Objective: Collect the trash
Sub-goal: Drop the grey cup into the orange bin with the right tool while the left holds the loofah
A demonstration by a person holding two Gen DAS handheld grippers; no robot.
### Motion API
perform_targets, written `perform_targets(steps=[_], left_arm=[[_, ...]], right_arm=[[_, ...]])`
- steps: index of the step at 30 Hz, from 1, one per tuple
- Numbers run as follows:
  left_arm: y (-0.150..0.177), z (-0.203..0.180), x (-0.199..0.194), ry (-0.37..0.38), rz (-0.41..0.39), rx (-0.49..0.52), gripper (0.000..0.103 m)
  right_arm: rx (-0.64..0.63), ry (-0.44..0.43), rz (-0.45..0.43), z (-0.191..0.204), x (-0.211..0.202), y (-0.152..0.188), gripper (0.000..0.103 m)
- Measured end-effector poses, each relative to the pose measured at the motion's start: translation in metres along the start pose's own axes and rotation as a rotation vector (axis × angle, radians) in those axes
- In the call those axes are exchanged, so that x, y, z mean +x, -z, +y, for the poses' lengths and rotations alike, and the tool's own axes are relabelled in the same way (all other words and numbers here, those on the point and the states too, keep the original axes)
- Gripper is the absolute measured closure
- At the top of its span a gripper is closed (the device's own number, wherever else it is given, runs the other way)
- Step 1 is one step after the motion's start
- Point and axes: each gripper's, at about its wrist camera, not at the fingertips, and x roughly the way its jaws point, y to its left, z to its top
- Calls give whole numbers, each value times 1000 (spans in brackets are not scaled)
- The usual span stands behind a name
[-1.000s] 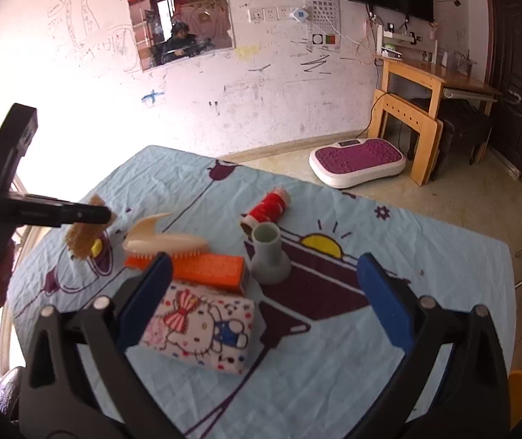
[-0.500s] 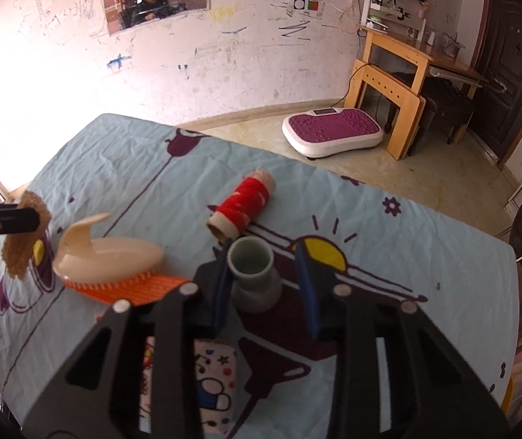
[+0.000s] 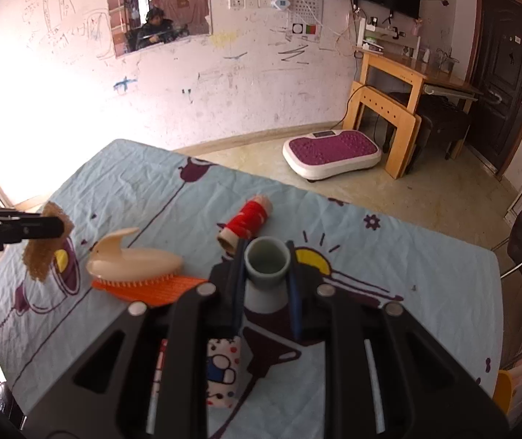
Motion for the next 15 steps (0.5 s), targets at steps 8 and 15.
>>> perform_targets(steps=[8, 15], left_arm=[[3, -33, -17, -12, -22, 51, 69], [6, -75, -20, -5, -30, 121, 69]], right_arm=[[141, 48, -128, -65, -71, 18, 85], [310, 185, -174, -154, -128, 78, 85]])
